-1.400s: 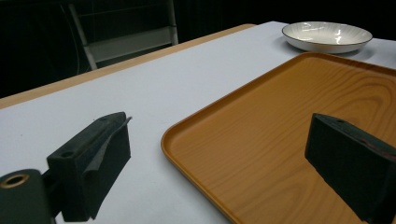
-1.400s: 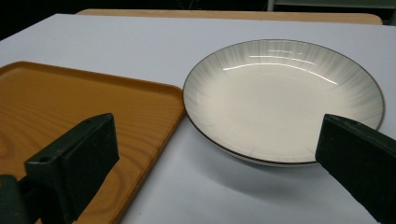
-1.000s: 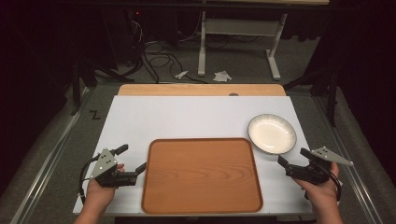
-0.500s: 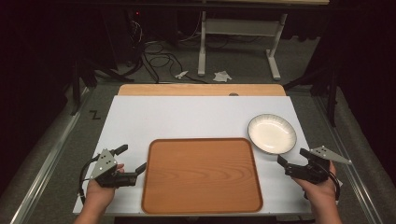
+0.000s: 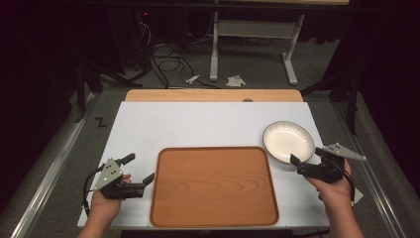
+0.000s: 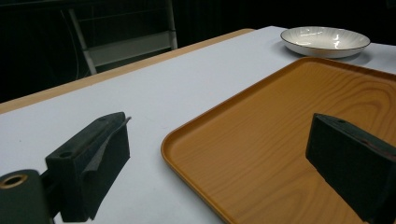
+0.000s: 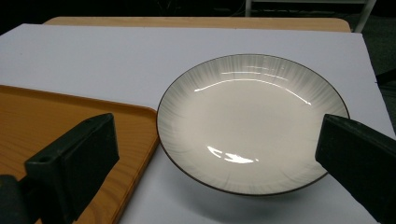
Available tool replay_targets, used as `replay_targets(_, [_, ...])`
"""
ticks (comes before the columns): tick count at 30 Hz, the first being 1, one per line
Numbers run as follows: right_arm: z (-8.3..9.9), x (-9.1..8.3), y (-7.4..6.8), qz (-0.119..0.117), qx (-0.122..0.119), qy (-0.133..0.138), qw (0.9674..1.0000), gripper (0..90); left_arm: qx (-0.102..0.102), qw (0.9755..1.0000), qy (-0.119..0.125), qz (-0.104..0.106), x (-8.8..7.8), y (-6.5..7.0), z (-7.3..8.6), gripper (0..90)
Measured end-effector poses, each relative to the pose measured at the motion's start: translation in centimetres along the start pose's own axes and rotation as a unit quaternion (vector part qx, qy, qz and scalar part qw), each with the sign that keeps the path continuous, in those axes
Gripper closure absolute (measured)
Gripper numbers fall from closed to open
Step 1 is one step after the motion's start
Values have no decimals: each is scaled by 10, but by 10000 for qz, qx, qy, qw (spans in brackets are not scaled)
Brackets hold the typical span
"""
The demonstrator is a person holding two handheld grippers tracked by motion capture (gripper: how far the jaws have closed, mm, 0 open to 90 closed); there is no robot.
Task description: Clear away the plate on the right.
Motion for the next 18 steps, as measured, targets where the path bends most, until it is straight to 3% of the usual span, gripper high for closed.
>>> replay_targets(6, [-5,14,0,52,-66,-116,9999,0,-17,10000,-13,9,0,0,0,69])
replay_targets(18, [-19,40,5,28,291,-105,9995,24,-21,10000,-26,37,1,1,1,69])
Point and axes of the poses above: each handheld gripper's, and its own axes: x roughly forward along the jaws, z roughly out of its underside, y roughly to its right, the point moved 4 cm from there along x, roughly forward along the jaws, and after that the axes turned 4 degrees about -x, right-handed, at the moved point
